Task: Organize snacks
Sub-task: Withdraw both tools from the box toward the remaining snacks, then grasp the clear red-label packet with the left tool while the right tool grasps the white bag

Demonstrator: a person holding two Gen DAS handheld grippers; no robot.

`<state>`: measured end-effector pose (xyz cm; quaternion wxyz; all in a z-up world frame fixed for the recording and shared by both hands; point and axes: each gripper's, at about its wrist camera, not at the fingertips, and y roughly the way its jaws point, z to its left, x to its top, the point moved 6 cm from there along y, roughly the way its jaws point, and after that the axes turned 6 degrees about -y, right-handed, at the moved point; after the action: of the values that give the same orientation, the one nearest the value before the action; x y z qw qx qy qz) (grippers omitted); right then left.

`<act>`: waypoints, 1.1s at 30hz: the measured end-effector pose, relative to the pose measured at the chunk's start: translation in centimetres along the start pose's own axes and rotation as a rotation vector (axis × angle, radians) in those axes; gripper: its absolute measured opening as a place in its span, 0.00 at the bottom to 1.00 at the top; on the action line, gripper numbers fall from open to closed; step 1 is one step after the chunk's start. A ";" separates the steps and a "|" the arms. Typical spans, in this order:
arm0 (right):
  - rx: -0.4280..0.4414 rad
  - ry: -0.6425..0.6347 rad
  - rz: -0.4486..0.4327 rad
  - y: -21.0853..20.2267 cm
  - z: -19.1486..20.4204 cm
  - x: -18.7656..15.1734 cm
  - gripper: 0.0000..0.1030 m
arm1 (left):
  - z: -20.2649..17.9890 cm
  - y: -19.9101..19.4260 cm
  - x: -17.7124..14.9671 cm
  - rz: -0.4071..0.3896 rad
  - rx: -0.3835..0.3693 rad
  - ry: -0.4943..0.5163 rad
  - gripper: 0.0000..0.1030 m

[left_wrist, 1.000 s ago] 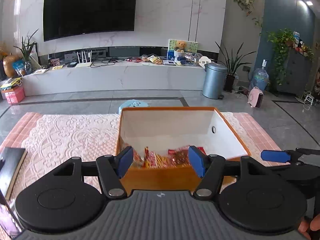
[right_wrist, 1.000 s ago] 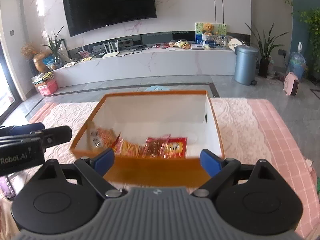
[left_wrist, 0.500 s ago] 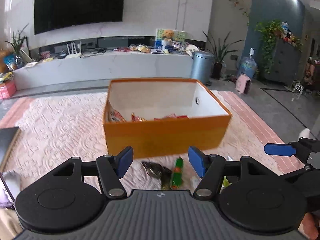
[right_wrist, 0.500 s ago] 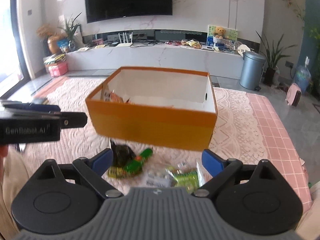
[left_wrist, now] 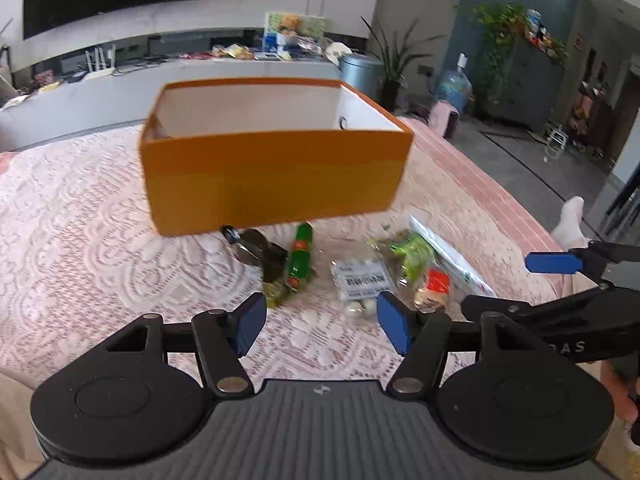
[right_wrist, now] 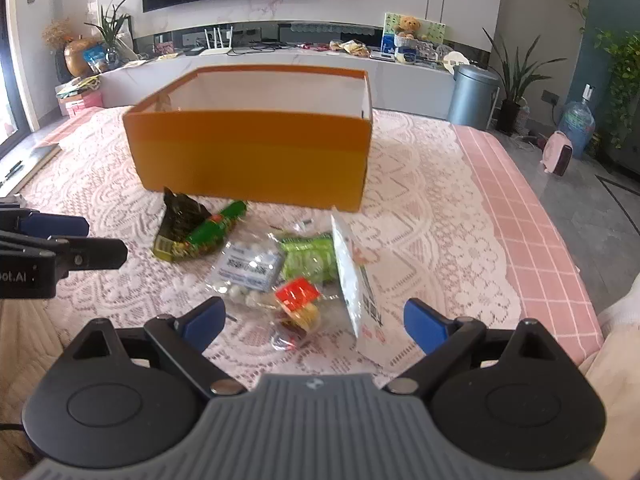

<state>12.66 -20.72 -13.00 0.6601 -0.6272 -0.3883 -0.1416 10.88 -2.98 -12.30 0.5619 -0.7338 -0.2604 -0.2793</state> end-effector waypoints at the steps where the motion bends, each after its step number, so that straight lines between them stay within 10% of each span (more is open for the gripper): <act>1: 0.000 0.006 0.003 0.2 -0.1 -0.2 0.90 | -0.3 0.2 -0.3 0.003 -0.006 0.000 0.72; 17: -0.047 0.098 0.020 1.6 -5.2 -0.3 0.60 | -5.6 4.2 -1.2 0.084 -0.185 0.016 0.68; 33: 0.060 0.053 0.069 5.6 -3.9 -0.2 0.42 | -8.7 8.6 -2.7 0.155 -0.165 0.193 0.66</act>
<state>17.67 -23.48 -16.79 0.6933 -0.6161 -0.3528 -0.1236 13.90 -13.58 -18.19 0.5420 -0.7652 -0.1239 -0.3247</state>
